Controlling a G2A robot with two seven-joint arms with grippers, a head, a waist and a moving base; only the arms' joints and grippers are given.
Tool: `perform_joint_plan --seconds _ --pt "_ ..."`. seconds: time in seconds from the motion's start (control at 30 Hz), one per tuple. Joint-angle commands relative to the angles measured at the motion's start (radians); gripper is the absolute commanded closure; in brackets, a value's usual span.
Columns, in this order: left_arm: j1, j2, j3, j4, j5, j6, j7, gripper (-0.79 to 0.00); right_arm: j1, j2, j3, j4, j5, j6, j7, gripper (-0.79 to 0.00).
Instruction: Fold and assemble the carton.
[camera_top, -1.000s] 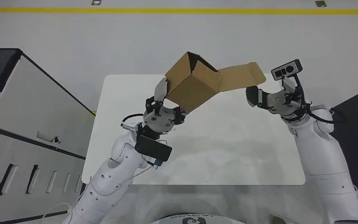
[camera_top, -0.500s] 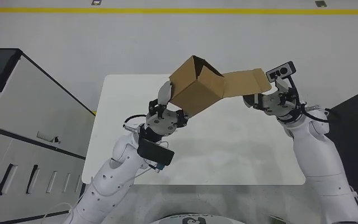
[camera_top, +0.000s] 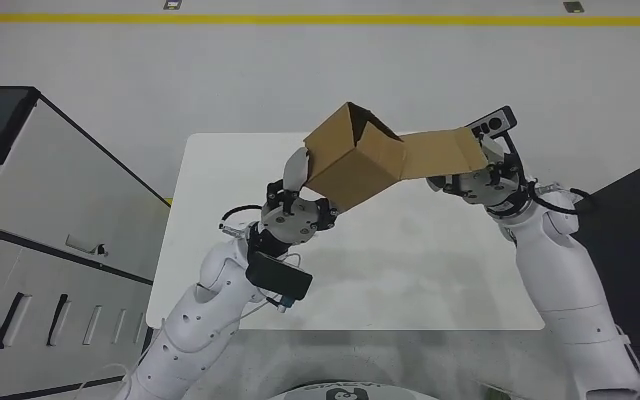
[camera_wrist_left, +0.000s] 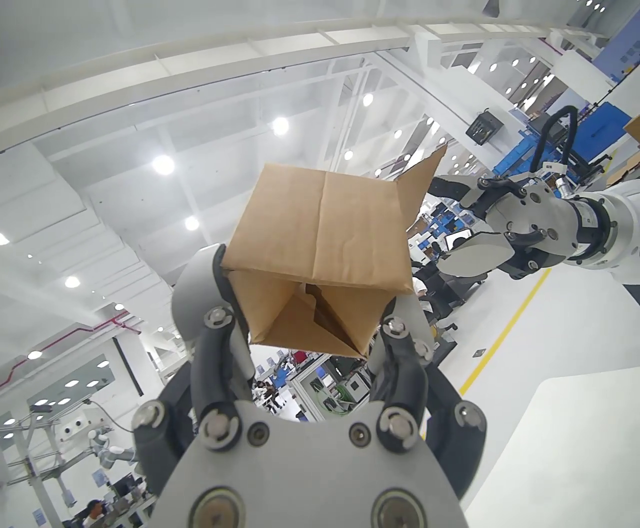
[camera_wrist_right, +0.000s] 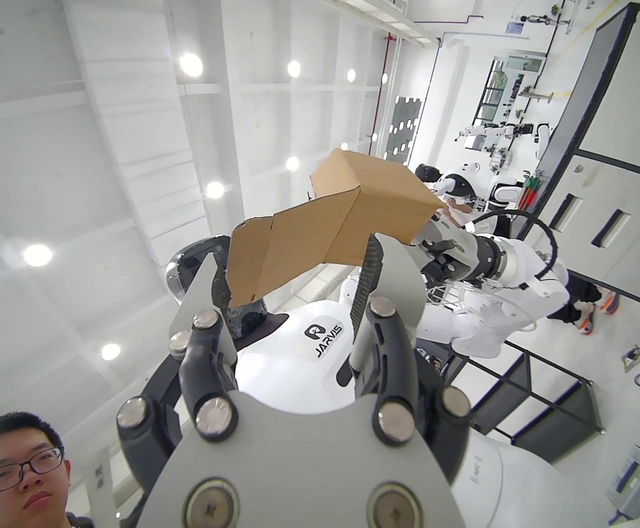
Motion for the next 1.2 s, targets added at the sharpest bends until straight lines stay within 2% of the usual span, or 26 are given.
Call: perform_joint_plan --seconds 0.0,0.33,0.53,1.17 --pt "0.000 0.000 -0.001 -0.001 0.003 -0.002 0.002 0.000 0.002 -0.001 -0.002 0.001 -0.004 0.002 0.000 -0.499" --pt "0.005 -0.003 0.000 -0.004 0.011 -0.011 0.010 0.000 0.011 -0.010 -0.010 -0.007 -0.011 0.005 0.000 -0.468" --pt "0.009 -0.004 -0.003 -0.004 0.016 -0.008 0.011 0.000 0.013 -0.015 -0.014 -0.011 -0.016 0.008 -0.001 -0.397" --pt "0.022 -0.005 -0.016 -0.010 0.068 -0.005 0.011 0.000 -0.008 -0.020 0.027 -0.034 -0.046 0.012 0.026 -0.289"
